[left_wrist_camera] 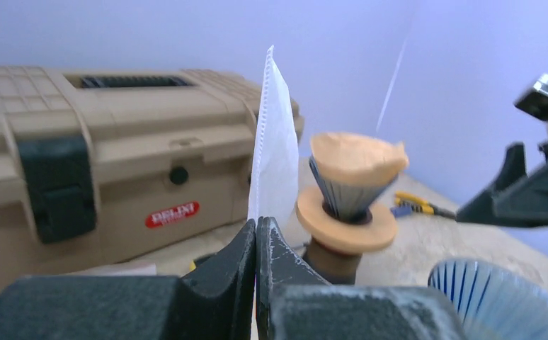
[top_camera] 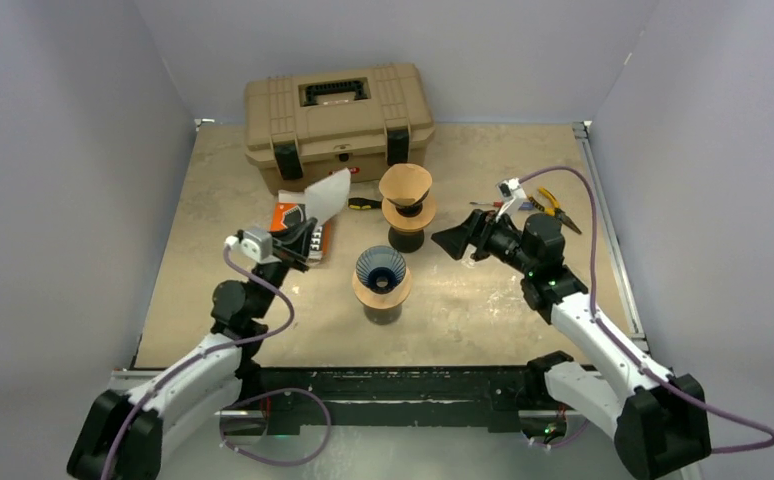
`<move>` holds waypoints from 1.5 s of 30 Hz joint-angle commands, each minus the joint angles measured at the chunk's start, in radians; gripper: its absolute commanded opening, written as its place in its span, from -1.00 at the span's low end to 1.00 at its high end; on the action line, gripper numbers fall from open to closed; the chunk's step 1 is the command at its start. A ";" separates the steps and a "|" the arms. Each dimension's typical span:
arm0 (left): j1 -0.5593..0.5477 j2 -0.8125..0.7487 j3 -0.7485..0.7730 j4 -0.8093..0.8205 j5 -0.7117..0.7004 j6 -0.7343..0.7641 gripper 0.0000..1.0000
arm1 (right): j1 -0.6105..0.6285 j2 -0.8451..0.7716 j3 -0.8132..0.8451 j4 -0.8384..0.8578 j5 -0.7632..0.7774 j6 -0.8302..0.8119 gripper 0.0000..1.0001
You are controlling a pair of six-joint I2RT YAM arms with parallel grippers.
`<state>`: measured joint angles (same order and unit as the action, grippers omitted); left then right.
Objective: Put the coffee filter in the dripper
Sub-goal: Pick up the coffee filter from the center of the board.
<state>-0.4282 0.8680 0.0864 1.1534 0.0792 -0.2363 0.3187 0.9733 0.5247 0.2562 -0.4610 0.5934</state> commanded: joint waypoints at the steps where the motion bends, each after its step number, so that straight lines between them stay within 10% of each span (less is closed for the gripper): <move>1: -0.004 -0.190 0.187 -0.519 -0.116 -0.040 -1.00 | -0.005 -0.080 0.082 -0.092 0.042 -0.036 0.86; 13: -0.004 -0.154 0.509 -0.746 0.196 -0.391 -1.00 | -0.003 -0.169 0.140 0.003 -0.095 0.044 0.97; 28: -0.012 -0.006 0.555 -0.196 0.418 -1.045 -1.00 | 0.062 -0.118 0.095 0.465 -0.241 0.346 0.93; 45: -0.084 0.025 0.531 -0.107 0.427 -1.097 -1.00 | 0.228 0.119 0.271 0.711 -0.160 0.440 0.68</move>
<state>-0.4965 0.8955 0.6243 0.9958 0.4950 -1.3254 0.5327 1.0664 0.7235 0.8608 -0.6476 1.0061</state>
